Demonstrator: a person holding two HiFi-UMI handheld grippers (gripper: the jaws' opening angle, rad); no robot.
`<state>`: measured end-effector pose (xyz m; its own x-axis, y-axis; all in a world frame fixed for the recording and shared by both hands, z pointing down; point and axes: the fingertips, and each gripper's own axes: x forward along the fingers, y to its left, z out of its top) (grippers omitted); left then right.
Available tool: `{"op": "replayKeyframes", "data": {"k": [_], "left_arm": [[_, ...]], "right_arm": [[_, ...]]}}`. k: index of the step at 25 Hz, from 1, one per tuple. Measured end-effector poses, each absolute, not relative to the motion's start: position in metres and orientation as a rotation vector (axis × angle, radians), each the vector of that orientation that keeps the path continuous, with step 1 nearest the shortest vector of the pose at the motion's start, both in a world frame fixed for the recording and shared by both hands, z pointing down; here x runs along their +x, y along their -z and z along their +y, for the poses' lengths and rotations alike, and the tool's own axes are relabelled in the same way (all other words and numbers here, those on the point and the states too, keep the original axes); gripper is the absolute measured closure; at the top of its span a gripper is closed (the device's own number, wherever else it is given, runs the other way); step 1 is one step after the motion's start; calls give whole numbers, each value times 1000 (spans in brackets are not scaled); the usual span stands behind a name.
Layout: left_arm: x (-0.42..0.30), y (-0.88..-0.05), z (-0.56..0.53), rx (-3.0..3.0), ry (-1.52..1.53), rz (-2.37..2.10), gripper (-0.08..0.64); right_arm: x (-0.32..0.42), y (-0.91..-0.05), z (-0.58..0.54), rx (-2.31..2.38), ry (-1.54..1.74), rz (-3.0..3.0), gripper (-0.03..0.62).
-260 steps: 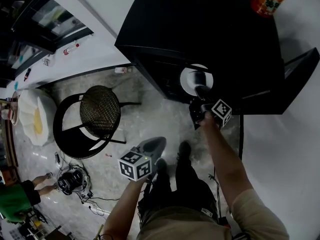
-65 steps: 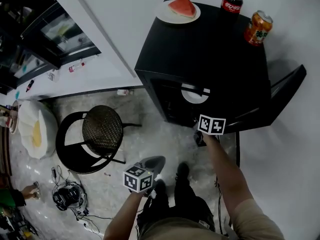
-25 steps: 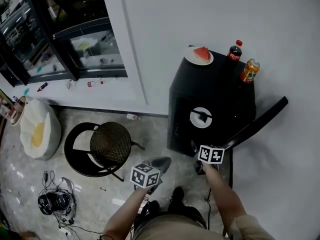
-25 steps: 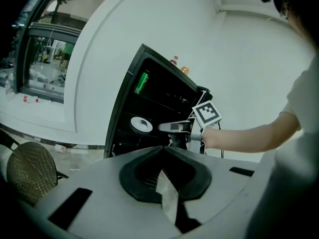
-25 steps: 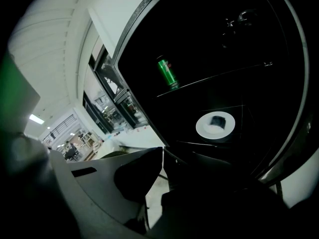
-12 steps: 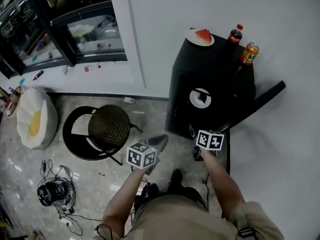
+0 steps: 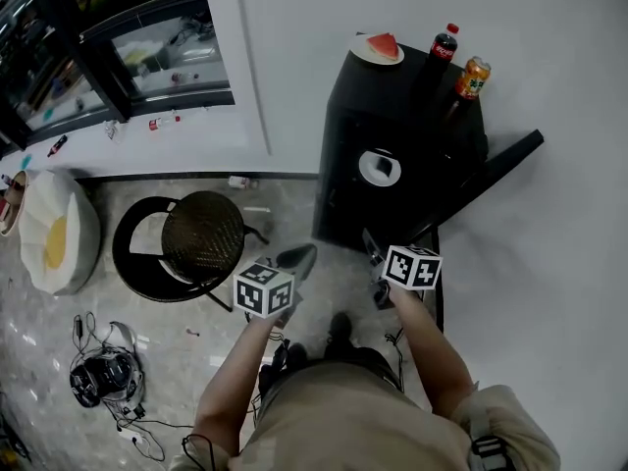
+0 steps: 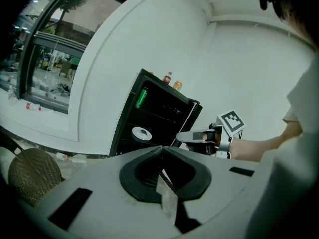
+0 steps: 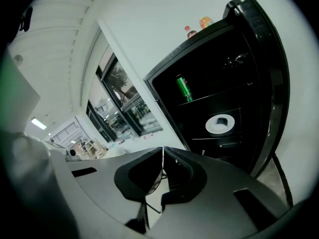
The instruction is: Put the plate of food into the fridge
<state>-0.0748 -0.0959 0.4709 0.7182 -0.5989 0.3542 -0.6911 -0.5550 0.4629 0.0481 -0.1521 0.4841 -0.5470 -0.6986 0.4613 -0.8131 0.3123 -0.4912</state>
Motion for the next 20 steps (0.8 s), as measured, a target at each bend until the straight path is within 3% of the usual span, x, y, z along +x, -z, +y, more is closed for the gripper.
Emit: {"op": "replayKeyframes", "data": {"k": [7,20], "left_arm": [[-79,-459,-76,2391,-202,-955,548],[-83,-423,-45,2528,-159,-938,548]], "right_arm": [[48,-455,-117,1439,-1126,-2452,567],[41,-430,-61,1502,-978,-2460,568]]}}
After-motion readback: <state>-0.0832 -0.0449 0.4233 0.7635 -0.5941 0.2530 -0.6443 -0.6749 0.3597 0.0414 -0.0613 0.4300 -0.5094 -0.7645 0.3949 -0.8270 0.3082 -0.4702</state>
